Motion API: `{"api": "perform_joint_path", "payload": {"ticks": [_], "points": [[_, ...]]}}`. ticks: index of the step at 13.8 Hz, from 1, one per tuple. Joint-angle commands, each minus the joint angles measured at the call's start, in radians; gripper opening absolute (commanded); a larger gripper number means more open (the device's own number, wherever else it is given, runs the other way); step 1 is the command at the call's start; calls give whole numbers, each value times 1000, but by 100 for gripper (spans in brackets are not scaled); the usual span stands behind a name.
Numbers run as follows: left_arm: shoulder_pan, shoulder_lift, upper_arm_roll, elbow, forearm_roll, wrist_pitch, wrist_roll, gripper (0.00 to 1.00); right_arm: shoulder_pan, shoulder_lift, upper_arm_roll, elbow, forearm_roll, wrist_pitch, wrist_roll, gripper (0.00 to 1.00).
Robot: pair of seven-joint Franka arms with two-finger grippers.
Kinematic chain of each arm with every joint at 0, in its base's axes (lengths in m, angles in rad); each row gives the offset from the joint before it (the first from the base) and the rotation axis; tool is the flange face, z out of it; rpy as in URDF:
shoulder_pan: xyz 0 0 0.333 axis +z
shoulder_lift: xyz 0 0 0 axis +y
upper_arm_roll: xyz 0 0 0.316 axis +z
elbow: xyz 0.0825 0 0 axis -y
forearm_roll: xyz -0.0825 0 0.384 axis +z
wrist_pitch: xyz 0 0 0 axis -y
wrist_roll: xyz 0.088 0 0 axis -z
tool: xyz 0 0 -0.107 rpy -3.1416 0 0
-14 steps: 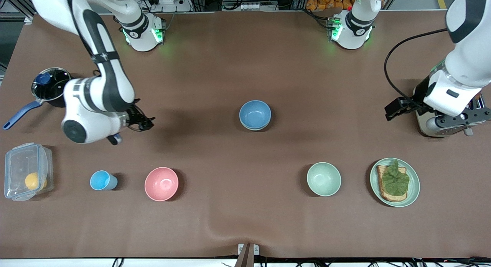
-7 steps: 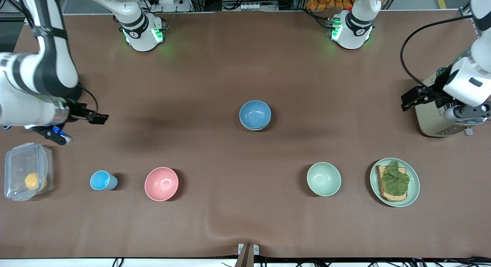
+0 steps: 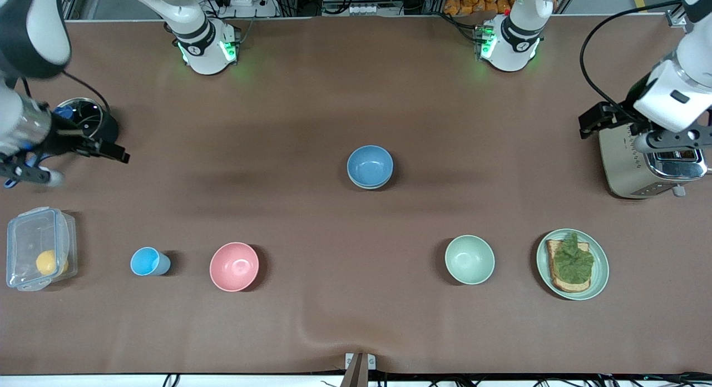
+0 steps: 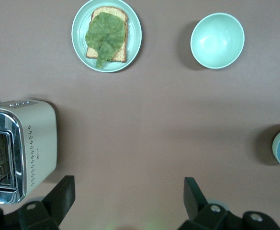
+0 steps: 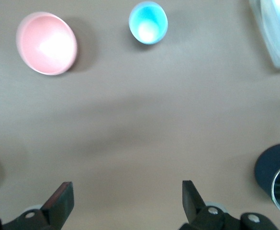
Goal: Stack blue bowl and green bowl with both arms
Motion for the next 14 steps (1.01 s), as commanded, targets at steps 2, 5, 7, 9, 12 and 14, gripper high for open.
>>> {"api": "perform_joint_path", "payload": {"ticks": [2,5,7,9,12,14], "points": [[-48,-40,68,-34,-8,23,29,100,-31,-23,70,78,-26,-19,-11,100],[-74,-33,98,-31,-1,24,29,100,-46,-13,70,72,-26,-27,-20,100],[-62,-8,98,17,-1,22,30,100,-48,-6,72,69,-27,-16,-22,100],[-62,6,96,26,-11,22,30,100,-45,-6,78,69,-85,-25,-66,100],[-57,8,98,21,-14,20,30,100,-46,-16,81,75,-87,-53,-88,100],[-54,9,98,24,-14,20,29,100,-46,-18,81,75,-89,-59,-88,100]]}}
